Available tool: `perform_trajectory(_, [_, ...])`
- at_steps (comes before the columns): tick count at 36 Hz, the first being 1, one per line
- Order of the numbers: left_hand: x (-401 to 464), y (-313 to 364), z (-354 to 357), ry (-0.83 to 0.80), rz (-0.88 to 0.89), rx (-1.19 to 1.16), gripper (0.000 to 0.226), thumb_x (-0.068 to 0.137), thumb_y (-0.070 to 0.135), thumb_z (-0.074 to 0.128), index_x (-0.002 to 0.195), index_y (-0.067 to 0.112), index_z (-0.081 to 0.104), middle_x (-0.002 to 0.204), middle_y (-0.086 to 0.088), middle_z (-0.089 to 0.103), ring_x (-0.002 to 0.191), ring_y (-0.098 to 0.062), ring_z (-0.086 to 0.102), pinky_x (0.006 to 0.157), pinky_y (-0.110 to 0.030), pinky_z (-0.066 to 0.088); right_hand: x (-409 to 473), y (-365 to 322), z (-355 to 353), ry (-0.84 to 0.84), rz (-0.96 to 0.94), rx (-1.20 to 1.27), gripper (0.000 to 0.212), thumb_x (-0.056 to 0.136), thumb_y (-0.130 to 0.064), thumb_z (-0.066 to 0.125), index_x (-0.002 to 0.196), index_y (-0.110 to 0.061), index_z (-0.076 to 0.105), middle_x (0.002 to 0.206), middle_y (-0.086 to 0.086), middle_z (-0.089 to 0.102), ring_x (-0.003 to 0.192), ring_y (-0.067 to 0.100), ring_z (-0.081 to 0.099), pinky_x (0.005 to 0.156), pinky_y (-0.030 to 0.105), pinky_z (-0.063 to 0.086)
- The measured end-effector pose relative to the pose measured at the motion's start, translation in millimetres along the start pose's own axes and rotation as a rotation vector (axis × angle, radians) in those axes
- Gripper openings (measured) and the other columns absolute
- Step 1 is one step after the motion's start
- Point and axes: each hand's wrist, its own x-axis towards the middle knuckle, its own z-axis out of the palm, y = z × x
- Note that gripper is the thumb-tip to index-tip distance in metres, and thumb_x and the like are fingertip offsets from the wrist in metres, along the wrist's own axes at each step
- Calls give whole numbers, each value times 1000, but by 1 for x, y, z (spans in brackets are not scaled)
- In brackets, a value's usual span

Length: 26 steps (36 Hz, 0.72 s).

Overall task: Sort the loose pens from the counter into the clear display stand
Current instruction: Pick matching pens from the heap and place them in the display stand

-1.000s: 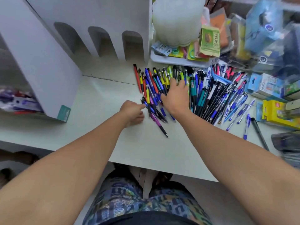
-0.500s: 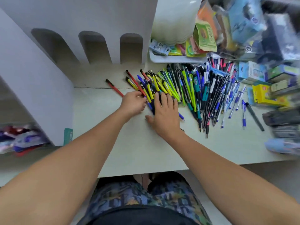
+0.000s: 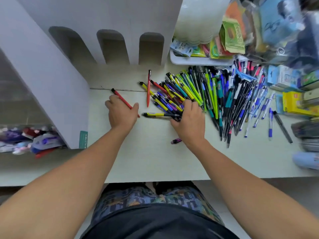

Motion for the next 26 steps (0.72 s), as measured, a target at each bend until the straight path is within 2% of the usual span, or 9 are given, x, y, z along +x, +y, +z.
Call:
perform_trajectory(2, [7, 4, 0, -11, -52, 16, 68, 84, 40, 78, 131, 3, 45, 134, -16, 51, 118, -36, 56, 96, -40, 45, -7, 1, 2, -100, -30, 5, 57, 78, -48, 80, 112, -14, 48, 108, 5, 47, 94, 26, 50, 69, 34, 42])
perform_trajectory(7, [27, 21, 2, -79, -118, -23, 48, 90, 37, 72, 124, 6, 59, 126, -12, 64, 118, -33, 60, 95, -34, 46, -25, 7, 6, -159, -80, 26, 64, 83, -65, 67, 121, -18, 46, 112, 1, 45, 90, 21, 50, 61, 35, 47])
perform_trajectory(9, [32, 24, 4, -108, -108, -23, 24, 89, 31, 70, 99, 10, 73, 105, -11, 73, 102, -31, 68, 87, -29, 52, -34, 16, 9, -132, -111, 102, 69, 82, -63, 66, 129, -17, 44, 116, 2, 44, 94, 21, 50, 60, 35, 47])
perform_trajectory(12, [34, 24, 17, -228, -120, -87, 22, 83, 30, 71, 69, 13, 68, 77, -11, 74, 73, -30, 74, 77, -39, 63, -46, 36, 12, -165, -264, 231, 67, 78, -42, 65, 135, -14, 44, 125, 5, 44, 108, 25, 50, 66, 34, 48])
perform_trajectory(15, [19, 29, 24, -303, -116, -115, 15, 88, 22, 69, 75, 18, 63, 74, -12, 72, 57, -26, 71, 67, -40, 64, -52, 47, 16, -216, -305, 285, 68, 70, -18, 62, 136, -11, 46, 128, 7, 44, 113, 29, 47, 81, 42, 55])
perform_trajectory(17, [6, 31, 28, -340, -127, -162, 13, 93, 19, 67, 81, 16, 61, 75, -14, 73, 51, -19, 68, 61, -35, 63, -50, 47, 21, -206, -295, 253, 66, 69, 2, 62, 133, -7, 51, 126, 11, 47, 110, 32, 50, 77, 46, 56])
perform_trajectory(19, [-2, 29, 33, -371, -128, -187, 15, 95, 19, 67, 82, 16, 59, 76, -14, 73, 53, -17, 68, 58, -33, 62, -45, 42, 25, -151, -276, 257, 58, 73, 9, 63, 129, -4, 57, 122, 14, 53, 107, 35, 54, 77, 48, 57])
perform_trajectory(23, [-9, 30, 32, -400, -129, -220, 25, 95, 31, 69, 80, 12, 62, 73, -14, 72, 62, -22, 71, 63, -37, 64, -28, 24, 24, -98, -291, 265, 57, 78, -1, 77, 132, -10, 60, 121, 13, 51, 97, 31, 57, 68, 35, 53])
perform_trajectory(26, [-7, 32, 28, -413, -168, -229, 34, 93, 37, 71, 91, 3, 66, 75, -16, 73, 64, -25, 72, 60, -37, 64, -19, 11, 25, -120, -309, 181, 41, 82, -22, 83, 119, -13, 68, 115, 12, 51, 96, 30, 55, 63, 37, 51])
